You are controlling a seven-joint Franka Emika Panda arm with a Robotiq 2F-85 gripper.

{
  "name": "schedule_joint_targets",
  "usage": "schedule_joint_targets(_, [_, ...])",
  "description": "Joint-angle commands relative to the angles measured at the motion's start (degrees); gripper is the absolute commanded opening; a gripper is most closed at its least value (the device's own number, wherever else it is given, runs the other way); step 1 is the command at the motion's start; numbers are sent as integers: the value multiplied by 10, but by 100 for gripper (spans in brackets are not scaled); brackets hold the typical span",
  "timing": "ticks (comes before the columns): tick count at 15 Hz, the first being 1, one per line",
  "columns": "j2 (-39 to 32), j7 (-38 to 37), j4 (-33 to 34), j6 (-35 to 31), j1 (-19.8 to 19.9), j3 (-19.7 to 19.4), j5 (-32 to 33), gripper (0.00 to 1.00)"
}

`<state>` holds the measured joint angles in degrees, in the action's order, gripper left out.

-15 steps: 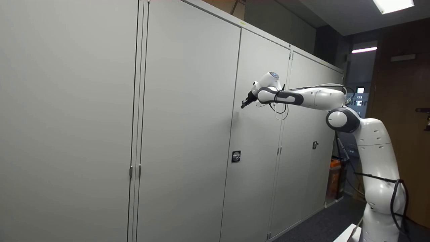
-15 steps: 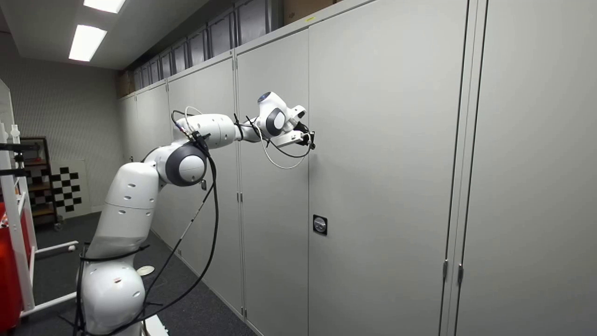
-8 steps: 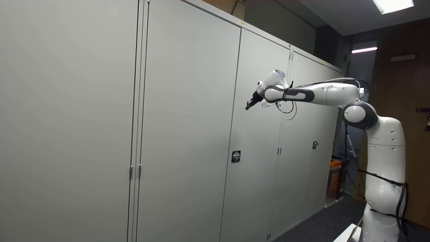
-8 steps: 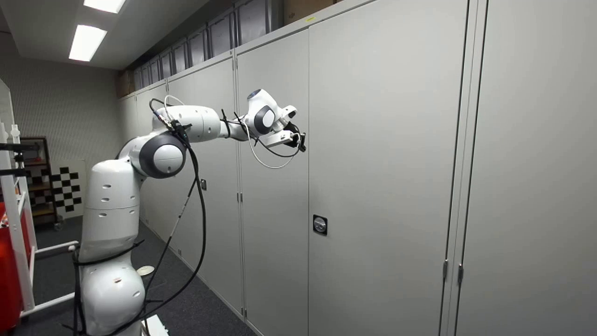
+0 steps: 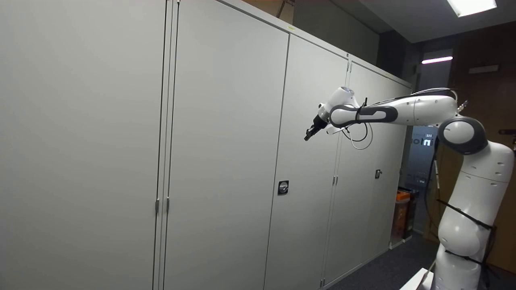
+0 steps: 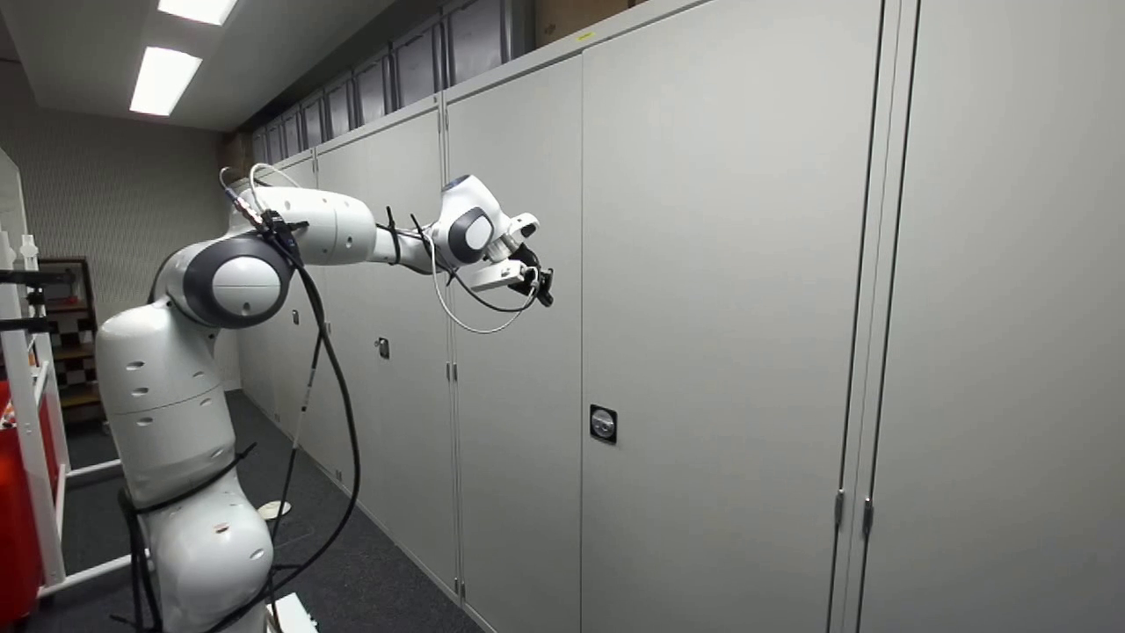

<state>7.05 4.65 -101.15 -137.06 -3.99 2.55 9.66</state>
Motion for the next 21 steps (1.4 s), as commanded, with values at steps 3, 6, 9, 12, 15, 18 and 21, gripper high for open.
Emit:
schedule_joint_targets(3, [110, 12, -134, 15, -1, -2, -41, 0])
schedule_joint_targets(6, [146, 14, -172, 36, -3, -5, -57, 0])
schedule_joint_targets(9, [177, 12, -201, 81, -1, -7, -62, 0])
schedule_joint_targets(12, [206, 6, -219, 129, 2, -8, -60, 0])
schedule_joint_targets(15, [234, 22, -232, 177, -9, -26, -101, 0])
schedule_joint_targets(18, [255, 27, -244, 224, -8, -40, -143, 0])
schedule_joint_targets(21, [272, 23, -254, 255, -1, -47, -156, 0])
